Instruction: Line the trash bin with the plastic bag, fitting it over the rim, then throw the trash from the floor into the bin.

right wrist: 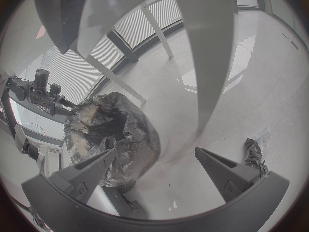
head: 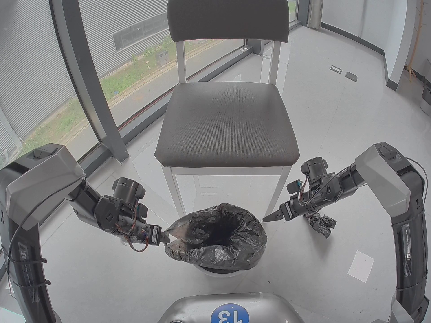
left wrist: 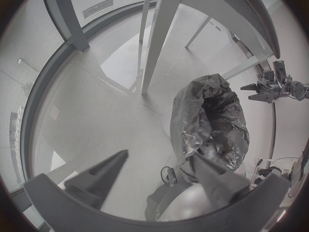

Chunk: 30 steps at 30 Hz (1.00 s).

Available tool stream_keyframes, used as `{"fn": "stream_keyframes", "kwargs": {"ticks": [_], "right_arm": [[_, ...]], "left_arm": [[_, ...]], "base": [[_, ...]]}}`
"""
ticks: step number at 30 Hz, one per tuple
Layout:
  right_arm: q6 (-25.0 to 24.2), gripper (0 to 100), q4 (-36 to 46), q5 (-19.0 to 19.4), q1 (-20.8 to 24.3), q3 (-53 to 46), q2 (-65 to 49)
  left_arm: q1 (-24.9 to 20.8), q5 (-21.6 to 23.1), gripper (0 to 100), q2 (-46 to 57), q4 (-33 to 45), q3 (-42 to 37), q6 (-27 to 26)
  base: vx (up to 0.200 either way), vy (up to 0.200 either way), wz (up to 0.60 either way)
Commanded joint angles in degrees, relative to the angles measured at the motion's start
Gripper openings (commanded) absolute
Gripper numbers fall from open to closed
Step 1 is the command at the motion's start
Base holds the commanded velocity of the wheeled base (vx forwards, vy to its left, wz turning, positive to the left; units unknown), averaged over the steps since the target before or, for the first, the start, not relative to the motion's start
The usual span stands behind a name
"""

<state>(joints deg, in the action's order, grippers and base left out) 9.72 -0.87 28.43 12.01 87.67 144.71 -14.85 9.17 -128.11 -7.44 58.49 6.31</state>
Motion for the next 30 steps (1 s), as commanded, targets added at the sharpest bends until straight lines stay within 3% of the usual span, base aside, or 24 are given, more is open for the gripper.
{"fn": "stream_keyframes", "kwargs": {"ticks": [1,16,21,30], "right_arm": [[-0.05,100,-0.01,0.05,0.82,-0.40,-1.45],[-0.05,100,-1.16,0.14,5.31,-3.74,-6.02],[-0.14,100,-4.32,0.05,6.45,-6.64,-7.25],[-0.05,100,-8.10,0.05,3.55,-13.32,-10.15]], "left_arm": [[-0.09,0.15,100,0.76,0.05,-1.36,0.01],[-0.09,0.24,100,7.00,-1.53,-8.04,0.10],[-3.70,0.76,100,7.00,-7.51,-11.73,0.10],[-11.69,2.43,100,7.35,-8.30,-16.65,0.10]], "base": [[0.000,0.000,0.00],[0.000,0.000,0.00],[0.000,0.000,0.00],[0.000,0.000,0.00]]}}
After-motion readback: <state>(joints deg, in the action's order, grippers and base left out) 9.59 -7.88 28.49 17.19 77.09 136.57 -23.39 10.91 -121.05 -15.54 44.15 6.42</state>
